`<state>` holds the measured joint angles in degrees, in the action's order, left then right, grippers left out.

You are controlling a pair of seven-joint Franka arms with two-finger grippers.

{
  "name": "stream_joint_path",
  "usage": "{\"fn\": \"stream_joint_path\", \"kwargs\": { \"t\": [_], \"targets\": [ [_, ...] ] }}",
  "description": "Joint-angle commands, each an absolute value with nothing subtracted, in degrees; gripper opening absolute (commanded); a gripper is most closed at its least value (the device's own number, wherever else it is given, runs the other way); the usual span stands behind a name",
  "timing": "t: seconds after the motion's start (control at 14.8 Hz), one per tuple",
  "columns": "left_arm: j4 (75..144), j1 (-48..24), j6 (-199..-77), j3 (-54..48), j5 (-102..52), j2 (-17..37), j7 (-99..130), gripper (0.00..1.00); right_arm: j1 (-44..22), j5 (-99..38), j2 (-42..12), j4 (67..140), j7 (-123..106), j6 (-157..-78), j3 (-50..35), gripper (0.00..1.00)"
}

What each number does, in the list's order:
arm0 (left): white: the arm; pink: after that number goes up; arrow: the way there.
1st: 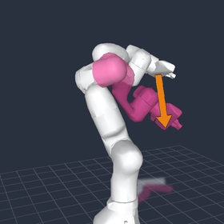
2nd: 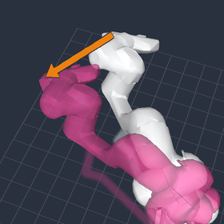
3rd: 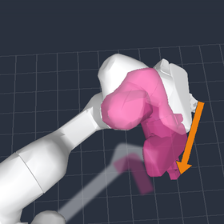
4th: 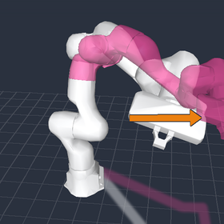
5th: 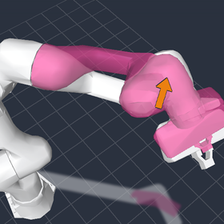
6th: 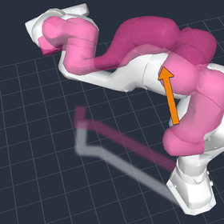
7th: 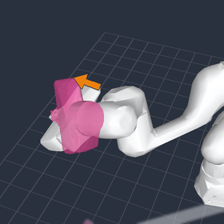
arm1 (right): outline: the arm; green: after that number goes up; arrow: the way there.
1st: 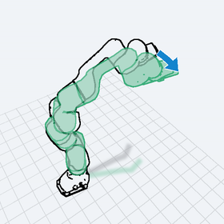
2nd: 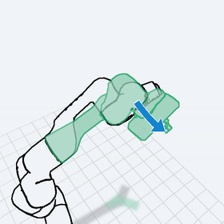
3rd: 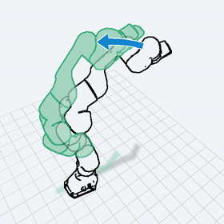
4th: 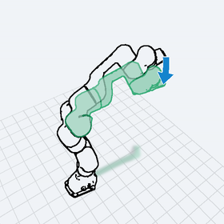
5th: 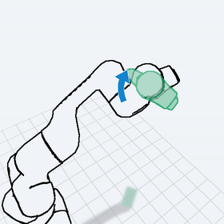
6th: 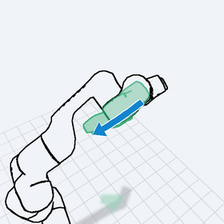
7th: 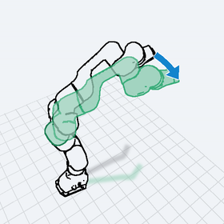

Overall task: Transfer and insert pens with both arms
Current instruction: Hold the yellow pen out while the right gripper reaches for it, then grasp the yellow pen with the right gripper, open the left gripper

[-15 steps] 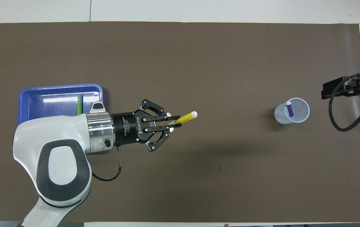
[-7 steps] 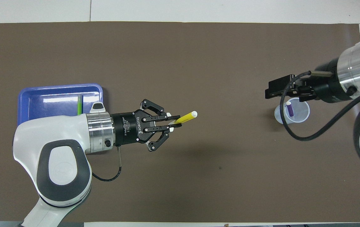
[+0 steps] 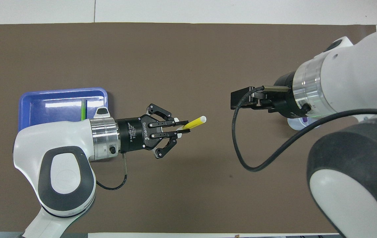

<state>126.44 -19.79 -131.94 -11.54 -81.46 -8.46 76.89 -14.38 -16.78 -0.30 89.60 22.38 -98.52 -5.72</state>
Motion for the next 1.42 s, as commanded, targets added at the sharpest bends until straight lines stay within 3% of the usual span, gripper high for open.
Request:
{"fn": "stream_joint_path", "kwargs": {
  "t": [0.0, 0.47, 0.95, 1.15, 1.22, 1.36],
  "targets": [
    [128.2, -20.7, -133.1, -10.9, -83.1, -10.5, 77.5, 0.00, -17.3, -18.0, -0.6, 90.8, 25.5, -102.4, -5.7, 1.00],
    [128.2, -20.7, -133.7, -10.9, -83.6, -10.5, 77.5, 0.00, -22.1, -19.1, -3.3, 91.1, 27.9, -108.2, -5.9, 0.98],
    [128.2, -20.7, -134.4, -10.9, -84.6, -10.6, 77.5, 0.00, -23.0, -19.2, -2.8, 92.5, 27.9, -108.3, -6.1, 0.71],
    [128.2, -20.9, -135.6, -10.9, -85.3, -10.5, 77.6, 0.00, -23.3, -19.2, -2.7, 92.6, 27.9, -107.8, -6.1, 0.66],
    [128.2, -20.9, -135.6, -10.9, -85.3, -10.5, 77.6, 0.00, -23.3, -19.2, -2.7, 92.6, 27.9, -107.8, -6.0, 0.60],
    [128.2, -20.9, -135.6, -10.9, -85.4, -10.5, 77.6, 0.00, -23.2, -19.2, -2.7, 92.6, 27.9, -108.4, -6.0, 0.23]
  ]
}}
